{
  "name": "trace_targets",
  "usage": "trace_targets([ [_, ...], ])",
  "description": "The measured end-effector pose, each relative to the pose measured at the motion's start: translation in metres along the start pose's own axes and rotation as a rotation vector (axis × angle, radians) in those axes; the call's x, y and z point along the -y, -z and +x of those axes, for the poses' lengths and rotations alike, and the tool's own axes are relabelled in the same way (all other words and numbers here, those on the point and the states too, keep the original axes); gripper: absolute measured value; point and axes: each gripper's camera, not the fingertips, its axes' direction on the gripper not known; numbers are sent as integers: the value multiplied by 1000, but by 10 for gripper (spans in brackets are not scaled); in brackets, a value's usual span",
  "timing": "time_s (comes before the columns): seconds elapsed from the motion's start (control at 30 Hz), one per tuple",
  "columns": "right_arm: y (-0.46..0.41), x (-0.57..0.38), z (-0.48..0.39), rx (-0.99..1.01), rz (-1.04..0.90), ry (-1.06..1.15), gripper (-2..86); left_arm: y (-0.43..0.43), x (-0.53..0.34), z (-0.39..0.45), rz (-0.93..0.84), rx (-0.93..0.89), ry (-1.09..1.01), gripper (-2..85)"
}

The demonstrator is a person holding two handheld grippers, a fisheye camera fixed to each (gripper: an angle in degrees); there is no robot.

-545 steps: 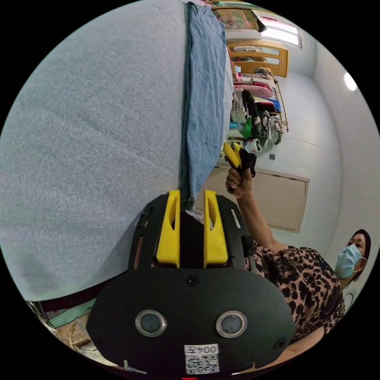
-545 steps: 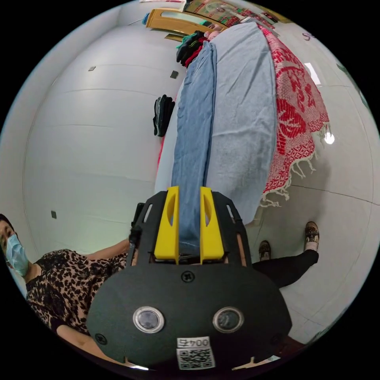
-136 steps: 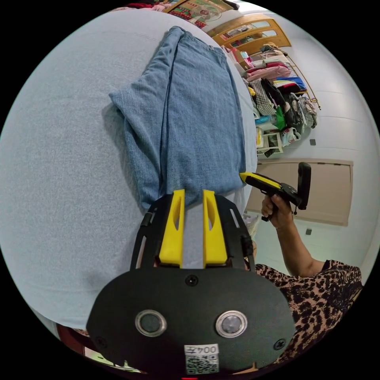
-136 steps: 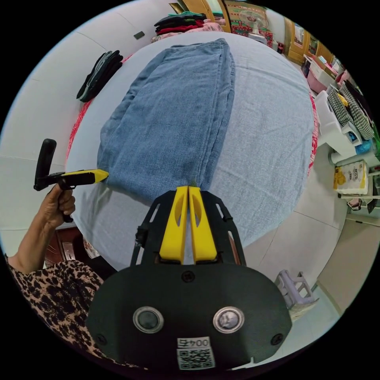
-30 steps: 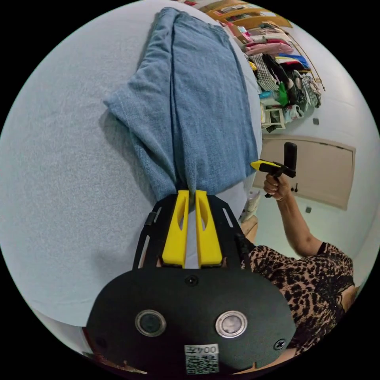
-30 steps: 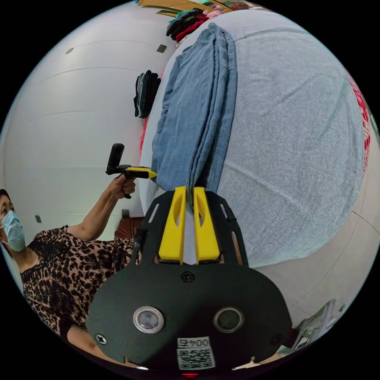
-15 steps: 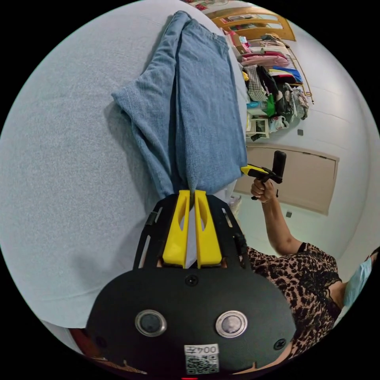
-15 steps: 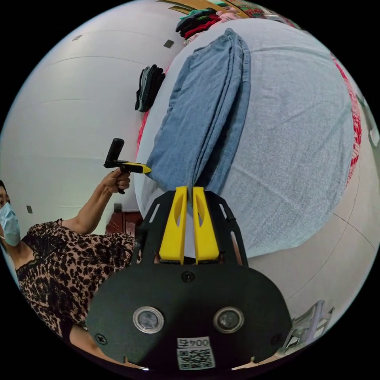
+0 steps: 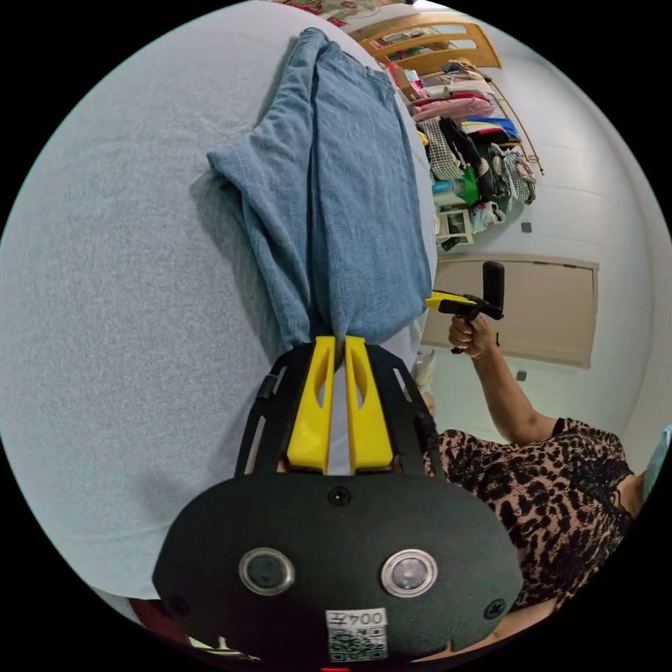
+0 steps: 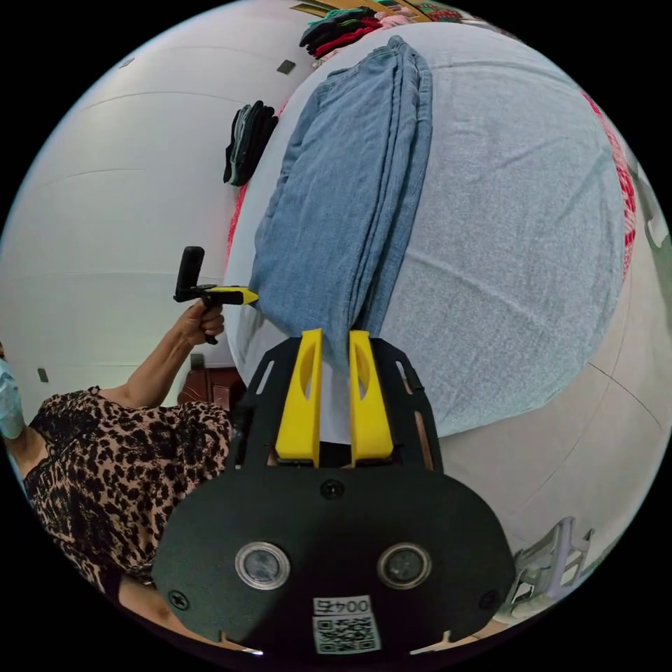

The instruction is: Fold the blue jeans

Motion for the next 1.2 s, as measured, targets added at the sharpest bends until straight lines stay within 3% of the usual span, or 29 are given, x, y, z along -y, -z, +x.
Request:
trace_targets([
  [0.23, 7, -11, -2, 41, 47, -22, 85, 5, -15, 8, 33, 62, -94, 24],
  [0.4, 6, -14, -2, 74, 60, -50, 84, 12, -22, -2, 67, 9, -101, 32],
  [0.77, 10, -22, -41, -56, 87, 1, 37, 11, -39, 16, 69, 33, -163, 20],
  [0.97, 13, -48, -81, -150, 202, 81, 35, 16, -70, 36, 134, 21, -210, 20],
  [1.2, -20, -54, -75, -182, 159, 49, 42, -26, -79, 17, 51, 62, -170, 21],
])
